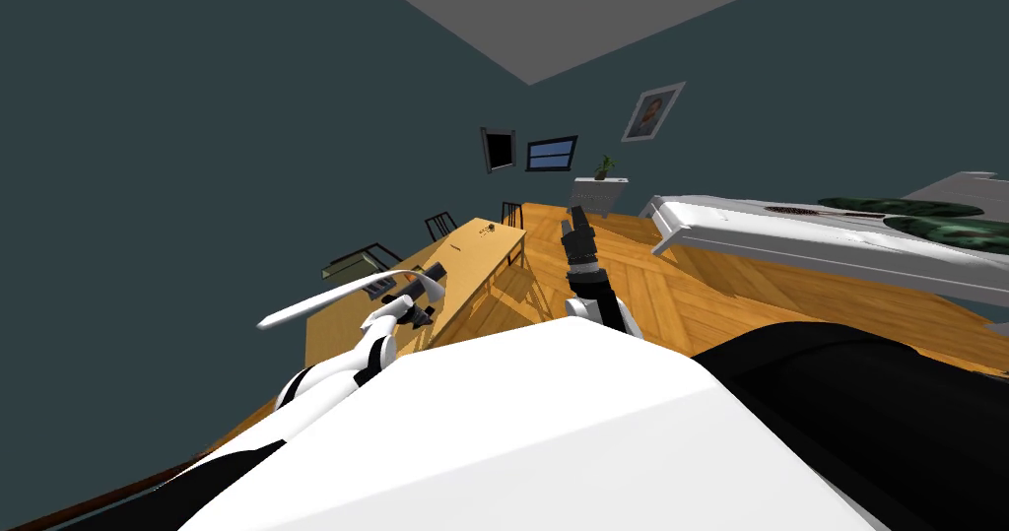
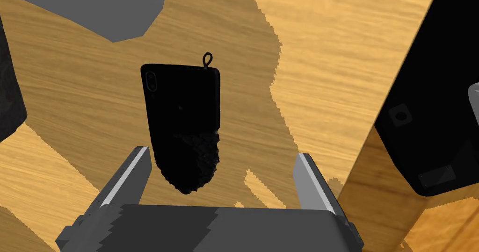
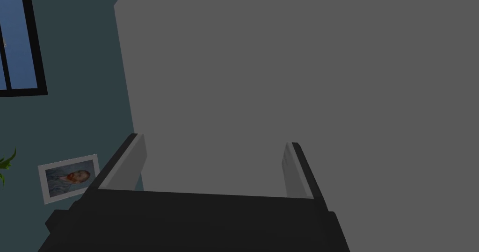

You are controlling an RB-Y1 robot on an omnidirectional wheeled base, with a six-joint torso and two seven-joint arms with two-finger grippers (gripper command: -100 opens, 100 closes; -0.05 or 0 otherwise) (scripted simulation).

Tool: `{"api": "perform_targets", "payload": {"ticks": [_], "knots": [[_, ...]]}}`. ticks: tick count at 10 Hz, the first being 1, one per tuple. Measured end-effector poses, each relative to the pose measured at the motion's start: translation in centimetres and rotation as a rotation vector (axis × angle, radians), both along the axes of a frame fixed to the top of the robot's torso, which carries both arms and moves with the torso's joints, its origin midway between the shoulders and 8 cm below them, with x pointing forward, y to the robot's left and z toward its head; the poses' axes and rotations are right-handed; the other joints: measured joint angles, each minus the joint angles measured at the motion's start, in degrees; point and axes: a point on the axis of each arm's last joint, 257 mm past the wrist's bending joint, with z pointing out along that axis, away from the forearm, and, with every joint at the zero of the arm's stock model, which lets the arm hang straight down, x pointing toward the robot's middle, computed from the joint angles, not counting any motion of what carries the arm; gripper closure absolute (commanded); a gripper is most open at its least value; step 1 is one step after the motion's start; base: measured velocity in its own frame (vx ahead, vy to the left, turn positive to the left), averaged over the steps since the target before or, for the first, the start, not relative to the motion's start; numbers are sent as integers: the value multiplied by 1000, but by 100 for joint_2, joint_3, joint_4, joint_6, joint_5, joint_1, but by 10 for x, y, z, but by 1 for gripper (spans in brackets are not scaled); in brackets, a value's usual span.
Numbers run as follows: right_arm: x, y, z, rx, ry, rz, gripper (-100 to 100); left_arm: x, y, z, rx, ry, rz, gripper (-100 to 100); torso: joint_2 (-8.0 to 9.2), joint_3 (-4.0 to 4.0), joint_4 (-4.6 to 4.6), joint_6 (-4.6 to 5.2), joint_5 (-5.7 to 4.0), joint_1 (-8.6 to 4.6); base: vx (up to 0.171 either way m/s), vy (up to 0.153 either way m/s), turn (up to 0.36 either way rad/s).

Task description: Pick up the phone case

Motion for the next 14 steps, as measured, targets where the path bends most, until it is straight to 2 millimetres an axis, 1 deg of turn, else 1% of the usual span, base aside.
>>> {"api": "perform_targets", "payload": {"ticks": [2, 5, 7, 9, 10, 11, 14], "knots": [[0, 0, 0, 0, 0, 0, 0, -10, -3, -5, -26, 29, 27, -100, -8, -4, -1, 1, 2, 10, 73, 66, -51], [0, 0, 0, 0, 0, 0, 0, -17, -4, -8, -46, 51, 48, -100, 9, 6, 2, 0, -1, -3, 41, 42, -39], [0, 0, 0, 0, 0, 0, 0, -34, -9, -18, -77, 88, 76, -100, -20, -11, -4, -1, 5, 30, 114, 117, -32], [0, 0, 0, 0, 0, 0, 0, -37, -12, -19, -82, 96, 81, -100, -2, -2, -1, -1, 2, 2, 27, 23, 3], [0, 0, 0, 0, 0, 0, 0, -37, -12, -19, -83, 97, 82, 0, 11, 6, 2, -1, -2, -10, 0, 0, 0], [0, 0, 0, 0, 0, 0, 0, -37, -12, -19, -82, 97, 82, -100, 17, 9, 4, -1, -3, -15, 35, 28, 27], [0, 0, 0, 0, 0, 0, 0, -48, -25, -37, -80, 94, 72, -100, -1, 0, -1, -2, 0, -5, 57, 29, 19]]}}
